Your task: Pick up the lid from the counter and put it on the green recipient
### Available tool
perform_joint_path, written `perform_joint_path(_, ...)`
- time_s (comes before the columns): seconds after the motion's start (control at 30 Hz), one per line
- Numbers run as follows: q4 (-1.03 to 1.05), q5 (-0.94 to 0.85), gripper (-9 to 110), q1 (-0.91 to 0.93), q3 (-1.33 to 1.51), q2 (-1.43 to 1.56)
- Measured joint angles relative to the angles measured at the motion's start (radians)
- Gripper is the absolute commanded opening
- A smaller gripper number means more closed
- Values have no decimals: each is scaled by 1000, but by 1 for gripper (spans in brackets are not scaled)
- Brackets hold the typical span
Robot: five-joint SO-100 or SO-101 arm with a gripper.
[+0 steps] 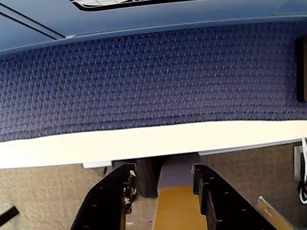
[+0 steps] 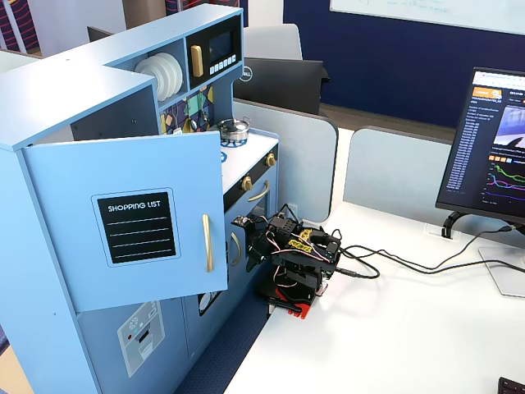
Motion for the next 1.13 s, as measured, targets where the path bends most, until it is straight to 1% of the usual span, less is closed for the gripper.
perform_joint_path(0.17, 31, -29, 7, -2, 2, 38)
perform_joint_path(0.4, 31, -12, 7, -6, 2, 48)
perform_joint_path(0.7, 31, -12, 7, 57, 2, 48)
perform_joint_path(1.13, 31, -12, 7, 57, 2, 48)
